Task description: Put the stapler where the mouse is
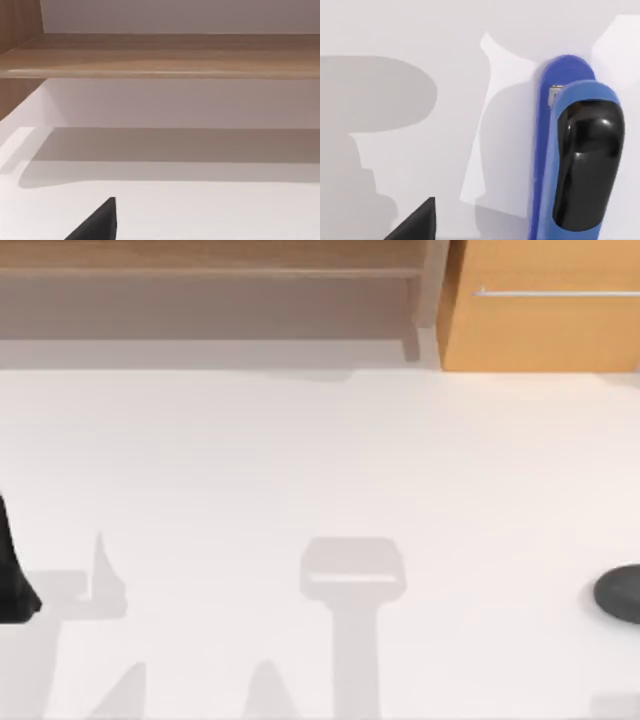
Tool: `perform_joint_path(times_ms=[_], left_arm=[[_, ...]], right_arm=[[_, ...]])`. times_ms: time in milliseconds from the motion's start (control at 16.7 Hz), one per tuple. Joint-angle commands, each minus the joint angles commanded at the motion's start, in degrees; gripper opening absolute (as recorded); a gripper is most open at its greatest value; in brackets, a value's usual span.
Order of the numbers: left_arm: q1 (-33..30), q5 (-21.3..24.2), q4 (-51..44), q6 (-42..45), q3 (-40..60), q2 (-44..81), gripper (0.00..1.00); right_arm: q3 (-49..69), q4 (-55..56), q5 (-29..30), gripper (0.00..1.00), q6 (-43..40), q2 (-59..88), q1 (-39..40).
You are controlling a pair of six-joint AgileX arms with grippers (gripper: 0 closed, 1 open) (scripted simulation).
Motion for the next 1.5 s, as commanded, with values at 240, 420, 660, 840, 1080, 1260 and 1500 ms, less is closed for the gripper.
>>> perform_joint_path(times_ms=[240, 420, 660, 840, 1080, 1260, 1500], left_arm=[[0.0, 0.0, 0.0, 0.0, 0.0, 0.0, 1.0], [0.0, 0.0, 0.0, 0.0, 0.0, 0.0, 1.0], [0.0, 0.0, 0.0, 0.0, 0.0, 0.0, 1.0], [0.0, 0.0, 0.0, 0.0, 0.0, 0.0, 1.0], [0.0, 0.0, 0.0, 0.0, 0.0, 0.0, 1.0], [0.0, 0.0, 0.0, 0.0, 0.0, 0.0, 1.0], [0.0, 0.0, 0.0, 0.0, 0.0, 0.0, 1.0]], right_arm=[[2.2, -3.3, -0.1, 1.0, -1.1, 3.4, -1.3], [2.0, -3.1, -0.1, 1.0, -1.0, 3.2, -1.1], [-0.5, 1.0, -0.1, 1.0, -0.9, 5.1, -1.1], [-4.1, 8.0, -0.1, 1.0, -0.8, 8.1, -1.1], [-6.5, 12.2, -0.1, 1.0, -0.8, 10.2, -1.1], [-6.5, 12.2, -0.1, 1.0, -0.8, 10.2, -1.1], [-6.5, 12.2, -0.1, 0.7, -0.8, 10.2, -1.1]])
